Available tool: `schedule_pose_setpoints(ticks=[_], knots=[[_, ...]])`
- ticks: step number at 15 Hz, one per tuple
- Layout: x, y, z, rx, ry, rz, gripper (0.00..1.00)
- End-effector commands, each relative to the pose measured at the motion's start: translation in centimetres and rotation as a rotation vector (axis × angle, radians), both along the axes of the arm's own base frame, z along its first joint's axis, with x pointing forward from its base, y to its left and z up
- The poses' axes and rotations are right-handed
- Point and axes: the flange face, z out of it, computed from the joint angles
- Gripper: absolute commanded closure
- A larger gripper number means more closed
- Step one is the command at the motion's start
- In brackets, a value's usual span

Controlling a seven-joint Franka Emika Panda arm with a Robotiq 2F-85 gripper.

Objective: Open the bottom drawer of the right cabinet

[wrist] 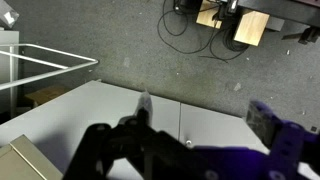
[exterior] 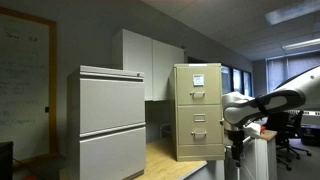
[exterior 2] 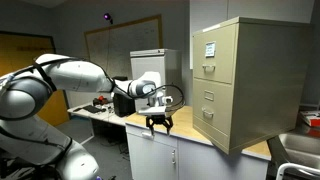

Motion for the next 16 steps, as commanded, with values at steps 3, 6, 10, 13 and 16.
schedule_pose_setpoints(ticks=[3, 6, 10, 13, 16], knots=[[0.0, 0.0, 0.2, -0.001, -0.003, 0.0, 0.0], [0.0, 0.0, 0.2, -0.001, -0.003, 0.0, 0.0], [1.2, -0.2, 0.4, -0.01, -0.025, 0.004, 0.0], [3.6, 0.4, 1.2, 0.025, -0.091, 0.01, 0.0], [7.0, 0.8, 2.7, 0.103, -0.168, -0.026, 0.0]])
